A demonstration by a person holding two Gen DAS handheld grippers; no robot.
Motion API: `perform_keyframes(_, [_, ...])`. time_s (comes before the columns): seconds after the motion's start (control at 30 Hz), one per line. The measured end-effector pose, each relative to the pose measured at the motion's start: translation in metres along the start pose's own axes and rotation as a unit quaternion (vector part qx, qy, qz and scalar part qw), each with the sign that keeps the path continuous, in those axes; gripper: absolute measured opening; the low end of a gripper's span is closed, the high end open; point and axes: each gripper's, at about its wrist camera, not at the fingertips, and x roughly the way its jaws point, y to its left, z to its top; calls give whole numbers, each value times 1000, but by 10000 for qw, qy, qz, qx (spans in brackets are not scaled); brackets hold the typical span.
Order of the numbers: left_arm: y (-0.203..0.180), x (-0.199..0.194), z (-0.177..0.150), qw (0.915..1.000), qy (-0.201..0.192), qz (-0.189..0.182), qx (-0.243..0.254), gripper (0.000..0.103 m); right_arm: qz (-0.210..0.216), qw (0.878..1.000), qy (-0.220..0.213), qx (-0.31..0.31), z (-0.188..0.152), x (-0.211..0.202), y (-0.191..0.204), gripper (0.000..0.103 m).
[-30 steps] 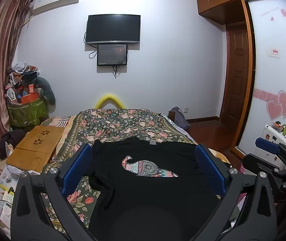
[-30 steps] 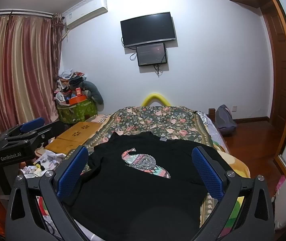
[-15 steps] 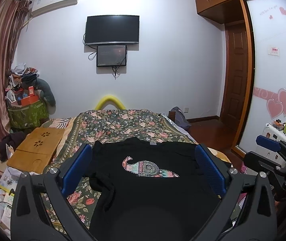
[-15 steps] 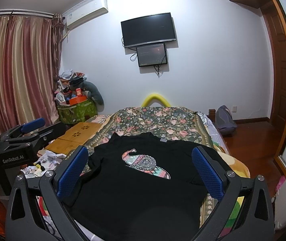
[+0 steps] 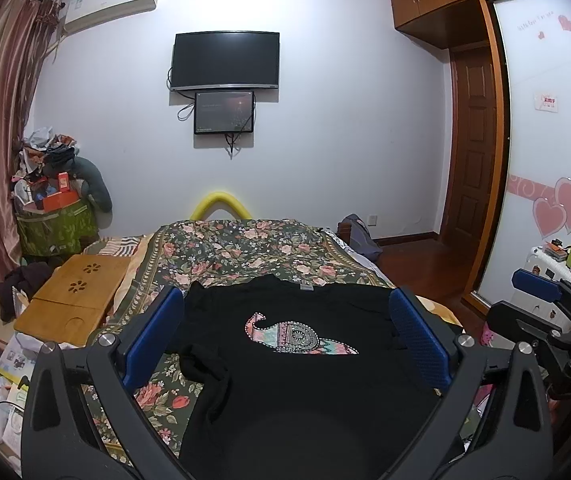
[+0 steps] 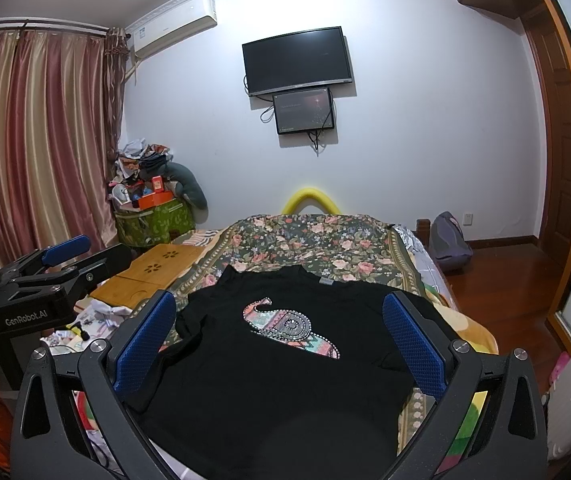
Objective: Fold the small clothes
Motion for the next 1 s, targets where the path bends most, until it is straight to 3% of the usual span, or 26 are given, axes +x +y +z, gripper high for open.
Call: perform_keyframes(1.0, [6,-3,1,10000,4,34,-40,103,-21,9999,81,56,-4,6,-4,103])
